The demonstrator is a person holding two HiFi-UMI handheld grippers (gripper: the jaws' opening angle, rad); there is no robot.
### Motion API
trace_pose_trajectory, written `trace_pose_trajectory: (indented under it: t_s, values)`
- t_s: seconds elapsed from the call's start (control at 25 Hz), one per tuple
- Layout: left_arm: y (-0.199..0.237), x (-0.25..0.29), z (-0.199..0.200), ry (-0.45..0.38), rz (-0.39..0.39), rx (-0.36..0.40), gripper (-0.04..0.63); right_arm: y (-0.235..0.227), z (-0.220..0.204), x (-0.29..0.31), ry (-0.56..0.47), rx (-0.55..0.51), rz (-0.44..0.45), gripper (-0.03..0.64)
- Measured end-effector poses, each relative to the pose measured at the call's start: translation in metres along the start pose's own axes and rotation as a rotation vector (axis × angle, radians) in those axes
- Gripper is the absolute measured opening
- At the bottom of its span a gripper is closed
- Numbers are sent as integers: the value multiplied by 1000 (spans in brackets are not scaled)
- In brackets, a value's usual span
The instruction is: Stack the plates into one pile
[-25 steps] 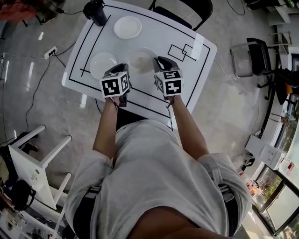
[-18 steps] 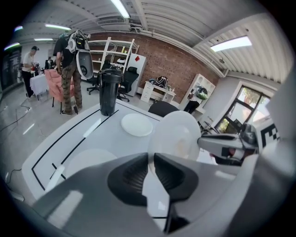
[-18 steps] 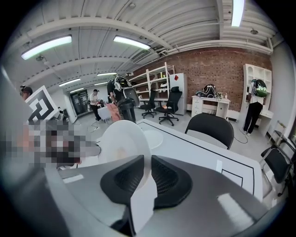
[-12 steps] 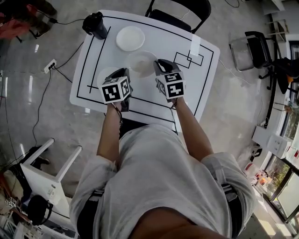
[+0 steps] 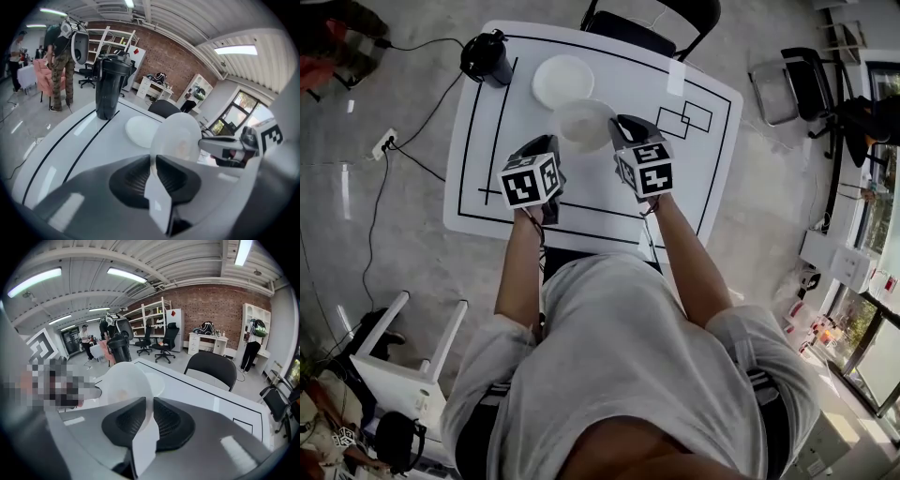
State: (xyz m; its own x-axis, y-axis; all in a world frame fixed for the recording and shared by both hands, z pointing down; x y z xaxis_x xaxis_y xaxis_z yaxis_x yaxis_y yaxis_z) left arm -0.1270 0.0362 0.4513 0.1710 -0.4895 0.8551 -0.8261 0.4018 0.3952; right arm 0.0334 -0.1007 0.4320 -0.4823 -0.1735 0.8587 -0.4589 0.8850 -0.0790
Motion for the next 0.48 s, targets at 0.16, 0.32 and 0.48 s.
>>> trace_pose_trajectory:
  t_s: [0.16, 0.32, 0.48]
  values:
    - [11, 2, 14, 11, -24, 14, 41, 2, 13, 6, 6, 5, -20, 54]
    - [21, 6, 24, 24, -34, 29, 40, 5, 23, 15, 12, 15, -37, 55]
    - [30, 10, 38, 38, -38, 44, 40, 5, 33, 24, 14, 29, -46, 55]
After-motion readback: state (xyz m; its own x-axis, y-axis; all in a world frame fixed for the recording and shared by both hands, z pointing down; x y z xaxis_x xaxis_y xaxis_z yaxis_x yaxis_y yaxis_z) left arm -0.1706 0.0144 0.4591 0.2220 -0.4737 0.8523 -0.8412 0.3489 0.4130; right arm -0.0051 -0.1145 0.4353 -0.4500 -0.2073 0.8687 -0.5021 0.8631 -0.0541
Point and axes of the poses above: the fingertips, and each gripper's own axes: x forward along the fingers, y to its left, z out of its top, the point moved 9 cm from there along -x, backward along the fingers, and after that the axes turned 15 degrees about y, right-handed, at the moved point
